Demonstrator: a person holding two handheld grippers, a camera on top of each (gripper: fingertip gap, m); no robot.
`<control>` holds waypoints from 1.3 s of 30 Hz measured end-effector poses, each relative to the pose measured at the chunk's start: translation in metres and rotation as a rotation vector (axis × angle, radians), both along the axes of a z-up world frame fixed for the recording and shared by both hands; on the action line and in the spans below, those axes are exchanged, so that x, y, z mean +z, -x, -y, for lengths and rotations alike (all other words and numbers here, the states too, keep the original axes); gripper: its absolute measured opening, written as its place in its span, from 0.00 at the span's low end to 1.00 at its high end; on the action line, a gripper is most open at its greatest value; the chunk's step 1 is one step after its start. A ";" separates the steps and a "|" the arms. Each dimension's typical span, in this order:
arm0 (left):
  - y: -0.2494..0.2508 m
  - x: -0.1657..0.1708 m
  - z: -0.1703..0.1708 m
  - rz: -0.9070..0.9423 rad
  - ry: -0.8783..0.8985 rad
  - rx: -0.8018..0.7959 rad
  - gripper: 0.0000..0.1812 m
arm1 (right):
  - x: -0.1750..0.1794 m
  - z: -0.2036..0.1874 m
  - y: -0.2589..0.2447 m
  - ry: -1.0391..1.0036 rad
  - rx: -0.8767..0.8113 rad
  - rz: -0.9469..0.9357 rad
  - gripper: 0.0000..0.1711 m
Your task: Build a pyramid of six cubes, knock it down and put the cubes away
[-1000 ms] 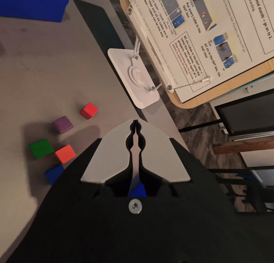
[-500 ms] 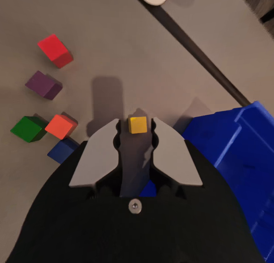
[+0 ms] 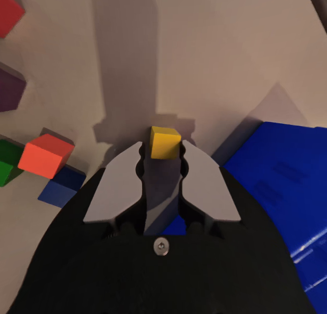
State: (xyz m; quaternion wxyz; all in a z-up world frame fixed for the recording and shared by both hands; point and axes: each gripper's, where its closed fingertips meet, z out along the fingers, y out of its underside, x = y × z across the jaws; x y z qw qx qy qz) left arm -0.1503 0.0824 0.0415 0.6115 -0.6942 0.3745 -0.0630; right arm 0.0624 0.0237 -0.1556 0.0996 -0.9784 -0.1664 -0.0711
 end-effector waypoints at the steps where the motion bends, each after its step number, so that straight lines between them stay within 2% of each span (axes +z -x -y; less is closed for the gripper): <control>1: 0.000 0.000 0.000 -0.001 0.000 -0.001 0.23 | 0.000 0.001 0.001 0.008 -0.005 -0.012 0.19; 6: -0.001 -0.001 0.000 -0.008 0.003 -0.005 0.23 | 0.003 0.007 0.013 0.019 0.040 -0.062 0.17; 9: -0.002 -0.002 0.001 -0.015 -0.002 -0.002 0.22 | 0.022 0.008 0.027 -0.032 0.104 -0.100 0.17; 11: -0.003 -0.003 0.001 -0.031 -0.012 0.001 0.22 | 0.052 0.008 0.039 -0.119 0.160 -0.170 0.17; 13: -0.004 -0.005 0.002 -0.048 -0.019 0.001 0.22 | 0.099 0.005 0.031 -0.291 0.170 -0.184 0.17; 15: -0.006 -0.007 0.003 -0.057 -0.007 -0.006 0.23 | 0.149 0.007 -0.005 -0.485 0.093 -0.171 0.17; 17: -0.007 -0.008 0.005 -0.051 0.014 -0.018 0.23 | 0.178 0.016 -0.058 -0.610 -0.054 -0.163 0.17; 19: -0.009 -0.008 0.008 -0.050 0.026 -0.033 0.23 | 0.162 0.028 -0.111 -0.554 -0.210 -0.182 0.17; 21: -0.009 -0.008 0.010 -0.065 0.020 -0.034 0.22 | 0.121 0.041 -0.152 -0.403 -0.325 -0.178 0.17; 23: -0.009 -0.008 0.010 -0.082 0.013 -0.035 0.22 | 0.082 0.053 -0.180 -0.265 -0.397 -0.167 0.17; 25: -0.011 -0.011 0.012 -0.096 0.017 -0.042 0.22 | 0.060 0.058 -0.198 -0.198 -0.450 -0.161 0.17; 39: -0.021 -0.025 0.020 -0.170 0.033 -0.075 0.22 | 0.004 0.068 -0.221 0.007 -0.553 -0.105 0.17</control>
